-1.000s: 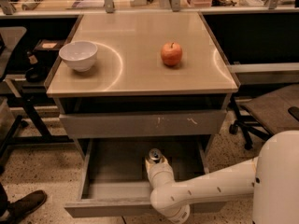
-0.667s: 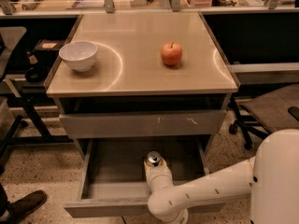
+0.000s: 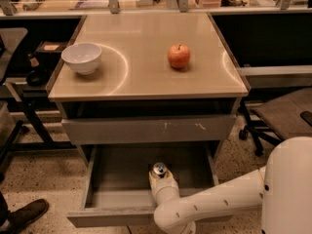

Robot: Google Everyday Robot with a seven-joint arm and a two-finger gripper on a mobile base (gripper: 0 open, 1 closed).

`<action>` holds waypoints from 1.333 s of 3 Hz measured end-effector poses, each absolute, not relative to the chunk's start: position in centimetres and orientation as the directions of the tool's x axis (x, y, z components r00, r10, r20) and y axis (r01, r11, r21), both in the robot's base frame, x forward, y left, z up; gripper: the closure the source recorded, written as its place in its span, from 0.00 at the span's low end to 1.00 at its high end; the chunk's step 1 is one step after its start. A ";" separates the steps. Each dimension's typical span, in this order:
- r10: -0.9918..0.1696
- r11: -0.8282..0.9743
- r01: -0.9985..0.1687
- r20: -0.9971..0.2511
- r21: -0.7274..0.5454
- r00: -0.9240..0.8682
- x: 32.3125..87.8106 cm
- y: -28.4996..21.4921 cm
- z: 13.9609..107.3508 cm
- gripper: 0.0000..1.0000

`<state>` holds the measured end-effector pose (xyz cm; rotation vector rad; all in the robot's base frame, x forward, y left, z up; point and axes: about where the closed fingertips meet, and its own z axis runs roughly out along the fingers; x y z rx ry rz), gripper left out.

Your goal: Place redbull can into middle drawer

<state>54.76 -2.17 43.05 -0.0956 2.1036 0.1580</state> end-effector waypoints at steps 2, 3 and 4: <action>0.023 0.984 -0.136 -0.843 0.113 -0.538 54.6 -1.9 41.9 1.00; 0.023 0.984 -0.136 -0.842 0.114 -0.539 54.6 -1.9 41.9 0.82; 0.023 0.984 -0.136 -0.842 0.114 -0.539 54.6 -1.9 41.9 0.58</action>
Offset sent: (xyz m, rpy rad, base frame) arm -0.0036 0.0047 -0.0164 0.0562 0.0520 0.0184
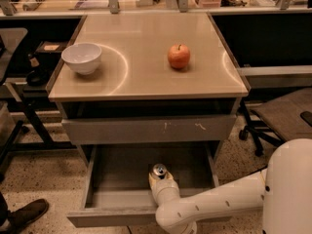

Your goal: Place redbull can into middle drawer

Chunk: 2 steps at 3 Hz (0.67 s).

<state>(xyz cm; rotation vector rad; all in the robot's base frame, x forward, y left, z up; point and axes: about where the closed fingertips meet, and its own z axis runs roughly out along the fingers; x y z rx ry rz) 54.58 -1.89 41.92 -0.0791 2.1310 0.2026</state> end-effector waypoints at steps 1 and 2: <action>0.023 0.984 -0.136 -0.842 0.114 -0.539 54.6 -1.9 41.9 0.35; 0.023 0.984 -0.136 -0.842 0.114 -0.539 54.6 -1.9 41.9 0.12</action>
Offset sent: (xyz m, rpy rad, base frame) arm 0.0000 0.0000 0.0000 0.0000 0.0000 0.0000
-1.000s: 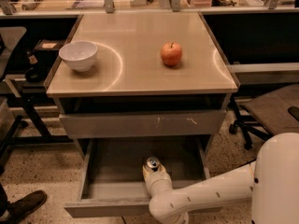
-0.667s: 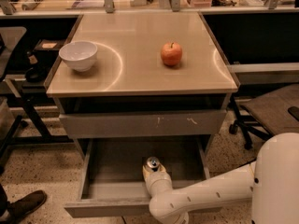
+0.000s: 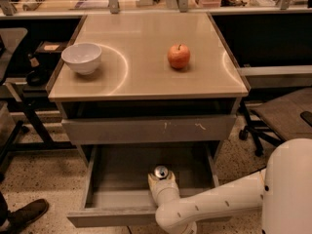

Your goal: Place redbull can into middle drawer

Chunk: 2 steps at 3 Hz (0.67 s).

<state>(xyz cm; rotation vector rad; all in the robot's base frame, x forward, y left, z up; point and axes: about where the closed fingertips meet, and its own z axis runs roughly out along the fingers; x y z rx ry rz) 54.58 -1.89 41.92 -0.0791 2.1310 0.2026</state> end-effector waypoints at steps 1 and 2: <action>0.023 0.984 -0.136 -0.842 0.114 -0.539 54.6 -1.9 41.9 0.00; 0.023 0.984 -0.136 -0.842 0.114 -0.539 54.6 -1.9 41.9 0.00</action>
Offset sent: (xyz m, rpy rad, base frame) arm 0.0000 0.0000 0.0000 0.0000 0.0000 0.0000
